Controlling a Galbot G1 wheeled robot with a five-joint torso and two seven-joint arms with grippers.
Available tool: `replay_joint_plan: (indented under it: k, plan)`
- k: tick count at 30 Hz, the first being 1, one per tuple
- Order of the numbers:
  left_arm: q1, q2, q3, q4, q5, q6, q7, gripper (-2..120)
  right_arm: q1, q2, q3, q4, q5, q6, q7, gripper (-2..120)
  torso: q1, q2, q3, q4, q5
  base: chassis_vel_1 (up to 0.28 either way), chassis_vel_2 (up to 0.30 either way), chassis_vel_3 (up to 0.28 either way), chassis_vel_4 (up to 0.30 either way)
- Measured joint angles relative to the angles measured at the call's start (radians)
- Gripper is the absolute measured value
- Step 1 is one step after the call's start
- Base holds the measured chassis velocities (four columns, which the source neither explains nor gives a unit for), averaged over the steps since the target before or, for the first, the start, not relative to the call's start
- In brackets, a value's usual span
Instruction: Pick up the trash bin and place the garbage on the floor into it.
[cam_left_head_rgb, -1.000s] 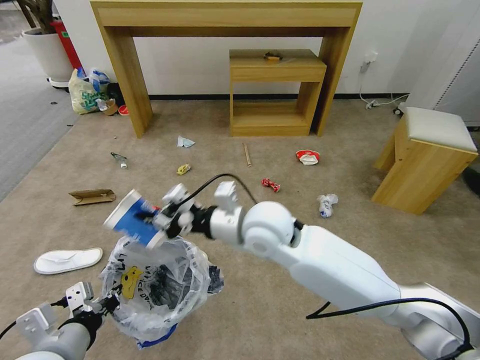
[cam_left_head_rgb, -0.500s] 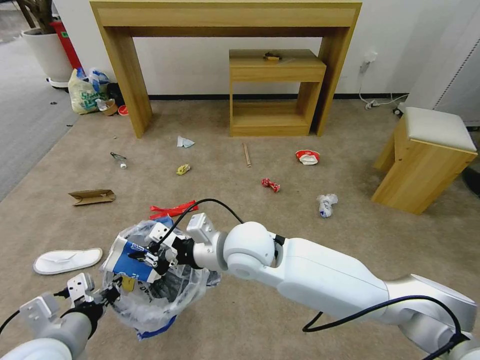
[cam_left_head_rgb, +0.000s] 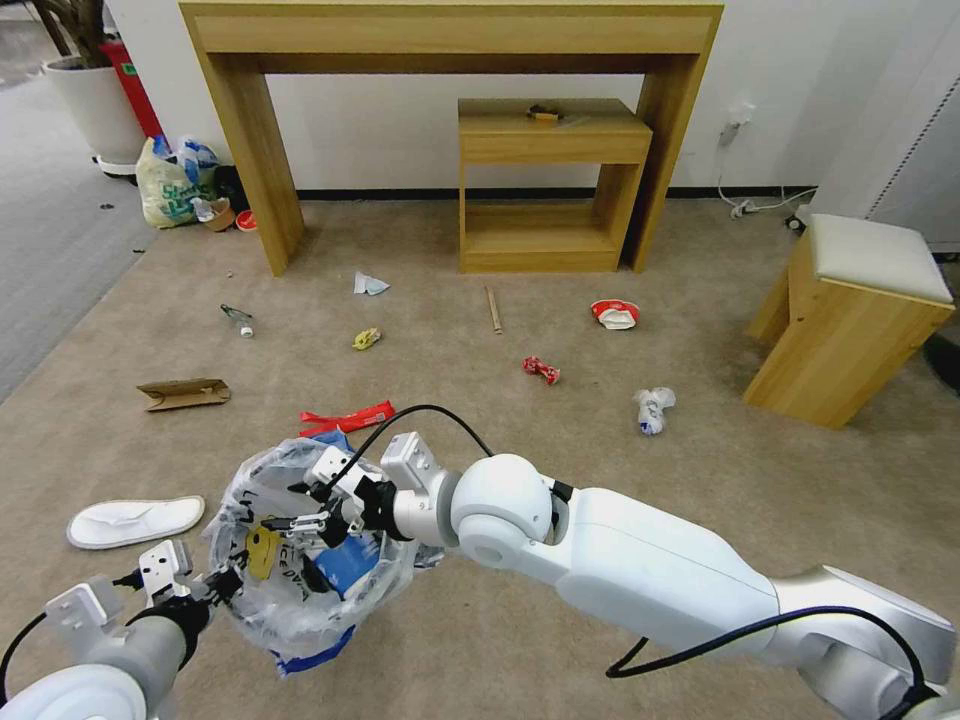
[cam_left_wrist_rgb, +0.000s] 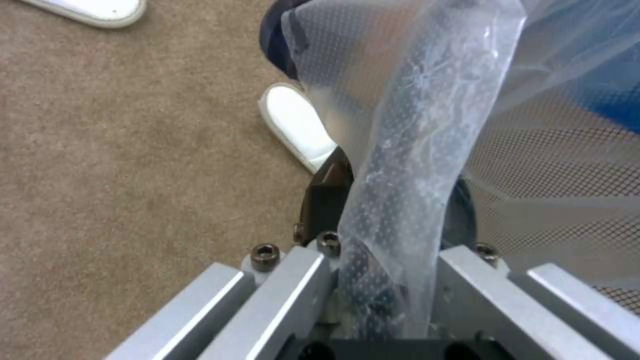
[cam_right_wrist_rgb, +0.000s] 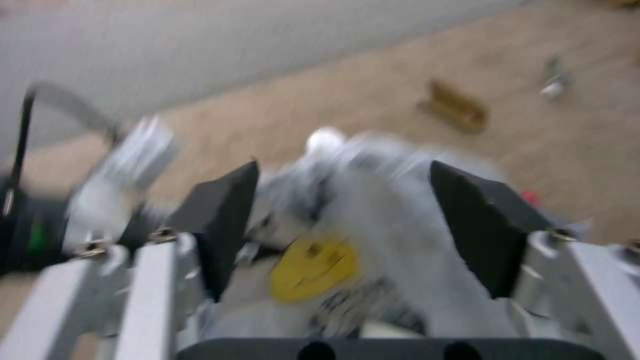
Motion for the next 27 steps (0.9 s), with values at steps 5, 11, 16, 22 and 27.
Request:
replay_joint_plan:
  k: [5,11,16,22,27]
  plan:
    - [0.003,-0.006,-0.008,0.006,0.0,0.0,0.014,0,-0.094,-0.061,0.177,0.01,-0.048,-0.001,0.013,92,0.0,0.0,0.0,-0.0006,0.0002,0.0,0.0,0.0,0.0]
    - [0.012,-0.008,-0.014,0.016,0.004,0.0,0.03,0,-0.183,-0.14,0.326,0.003,-0.111,0.032,0.012,100,0.0,0.0,0.0,-0.0004,0.0002,0.0,0.0,0.0,0.0]
    - [0.022,-0.009,-0.021,0.019,0.007,0.0,0.037,0,-0.29,-0.182,0.445,0.007,-0.18,0.086,-0.01,100,0.0,0.0,0.0,-0.0003,0.0003,0.0,0.0,0.0,0.0]
    - [0.022,-0.009,-0.022,0.019,0.011,0.0,0.038,0,-0.386,-0.207,0.54,0.038,-0.191,0.089,-0.019,100,0.0,0.0,0.0,-0.0004,0.0003,0.0,0.0,0.0,0.0]
    - [0.017,-0.009,-0.014,0.014,0.016,0.0,0.038,0,-0.438,-0.224,0.591,0.062,-0.193,0.089,-0.029,100,0.0,0.0,0.0,-0.0004,0.0002,0.087,0.081,-0.089,-0.095]
